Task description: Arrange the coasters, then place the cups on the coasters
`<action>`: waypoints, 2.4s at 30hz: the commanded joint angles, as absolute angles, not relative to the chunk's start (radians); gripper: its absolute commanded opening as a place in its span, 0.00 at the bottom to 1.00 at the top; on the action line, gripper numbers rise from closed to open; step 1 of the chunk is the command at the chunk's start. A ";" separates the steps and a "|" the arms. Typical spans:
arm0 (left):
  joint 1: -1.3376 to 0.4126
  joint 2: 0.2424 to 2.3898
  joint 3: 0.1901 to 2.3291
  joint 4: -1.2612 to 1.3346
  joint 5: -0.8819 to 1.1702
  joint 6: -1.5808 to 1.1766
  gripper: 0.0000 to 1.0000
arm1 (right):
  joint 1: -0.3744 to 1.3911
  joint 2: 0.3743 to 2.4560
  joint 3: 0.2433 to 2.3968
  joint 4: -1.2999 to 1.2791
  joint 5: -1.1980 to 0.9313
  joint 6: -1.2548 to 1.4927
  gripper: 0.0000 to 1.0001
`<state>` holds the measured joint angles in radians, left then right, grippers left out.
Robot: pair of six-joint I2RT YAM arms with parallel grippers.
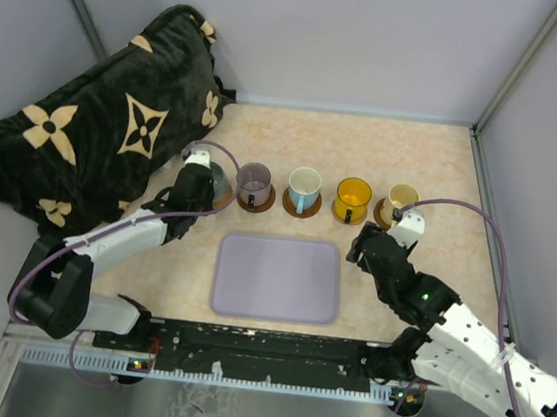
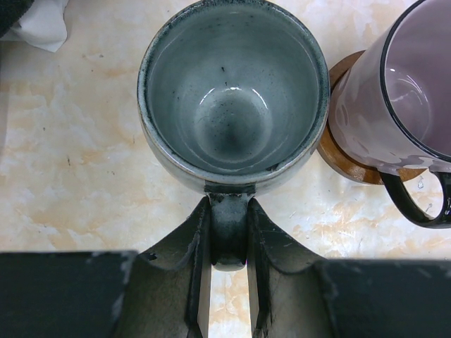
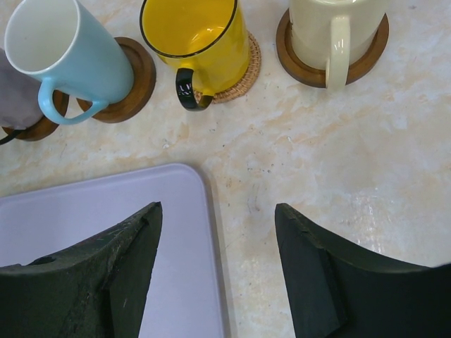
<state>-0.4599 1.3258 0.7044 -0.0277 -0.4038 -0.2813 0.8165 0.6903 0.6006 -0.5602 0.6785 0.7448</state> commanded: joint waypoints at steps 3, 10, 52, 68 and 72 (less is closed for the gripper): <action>-0.458 1.277 0.715 0.041 -0.428 -0.314 0.00 | 0.812 0.694 0.595 -0.520 0.677 0.752 0.66; -0.458 1.266 0.699 0.030 -0.423 -0.323 0.00 | 0.812 0.699 0.596 -0.512 0.673 0.750 0.66; -0.469 1.318 0.683 0.076 -0.419 -0.322 0.00 | 0.811 0.712 0.592 -0.504 0.665 0.751 0.66; -0.474 1.306 0.682 0.110 -0.433 -0.303 0.00 | 0.811 0.730 0.585 -0.482 0.643 0.755 0.66; -0.475 1.325 0.685 0.114 -0.432 -0.303 0.00 | 0.812 0.730 0.586 -0.487 0.643 0.755 0.66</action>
<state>-0.4694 1.3277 0.6647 -0.0036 -0.4049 -0.3126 0.8165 0.7307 0.5812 -0.5182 0.6373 0.7452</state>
